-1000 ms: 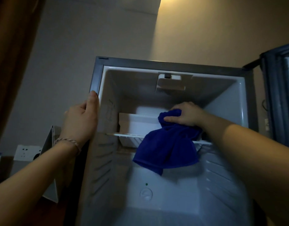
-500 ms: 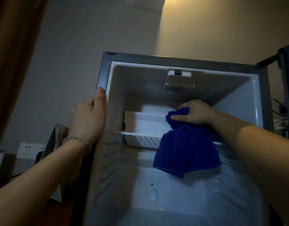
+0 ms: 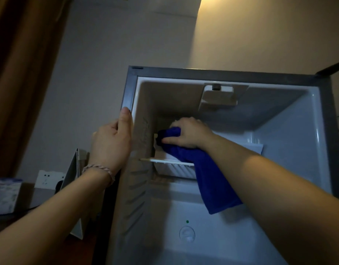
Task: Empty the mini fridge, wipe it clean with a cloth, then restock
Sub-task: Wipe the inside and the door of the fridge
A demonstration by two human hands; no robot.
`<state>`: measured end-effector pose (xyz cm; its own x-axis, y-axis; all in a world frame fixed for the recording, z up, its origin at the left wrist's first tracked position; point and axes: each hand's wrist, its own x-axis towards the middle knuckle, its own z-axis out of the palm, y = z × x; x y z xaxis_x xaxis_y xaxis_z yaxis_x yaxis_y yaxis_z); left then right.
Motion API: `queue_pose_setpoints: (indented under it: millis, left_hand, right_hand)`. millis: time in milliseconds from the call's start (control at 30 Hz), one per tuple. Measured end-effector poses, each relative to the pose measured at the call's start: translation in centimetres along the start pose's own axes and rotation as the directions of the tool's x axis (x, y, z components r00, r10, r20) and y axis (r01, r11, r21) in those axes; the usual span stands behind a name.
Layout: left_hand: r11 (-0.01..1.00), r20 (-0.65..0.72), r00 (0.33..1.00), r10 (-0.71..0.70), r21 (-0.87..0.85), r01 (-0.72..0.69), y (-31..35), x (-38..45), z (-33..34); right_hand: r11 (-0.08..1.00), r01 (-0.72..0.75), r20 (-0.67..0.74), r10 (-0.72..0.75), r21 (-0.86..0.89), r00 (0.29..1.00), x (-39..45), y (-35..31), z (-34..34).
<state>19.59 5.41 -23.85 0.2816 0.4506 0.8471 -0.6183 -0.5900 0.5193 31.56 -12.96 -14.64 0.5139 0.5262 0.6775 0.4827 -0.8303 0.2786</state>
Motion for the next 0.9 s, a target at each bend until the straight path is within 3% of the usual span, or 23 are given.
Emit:
queue_pose_setpoints:
  millis: [333, 500, 900]
  left_hand:
    - [0.999, -0.004, 1.000, 0.029, -0.015, -0.030, -0.1, -0.1, -0.3]
    - [1.000, -0.005, 1.000, 0.022, -0.016, -0.022, -0.2, 0.0, -0.3]
    - [0.999, -0.047, 0.998, 0.042, -0.006, -0.043, -0.6, 0.2, 0.1]
  right_hand:
    - [0.957, -0.246, 0.132, 0.266, -0.152, 0.955, -7.0, 7.0, -4.4]
    - [0.887, -0.293, 0.203, 0.381, -0.358, 0.902, -8.9, 9.5, -6.3]
    - [0.934, -0.281, 0.141, 0.316, -0.220, 0.938, -8.7, 9.2, -5.3]
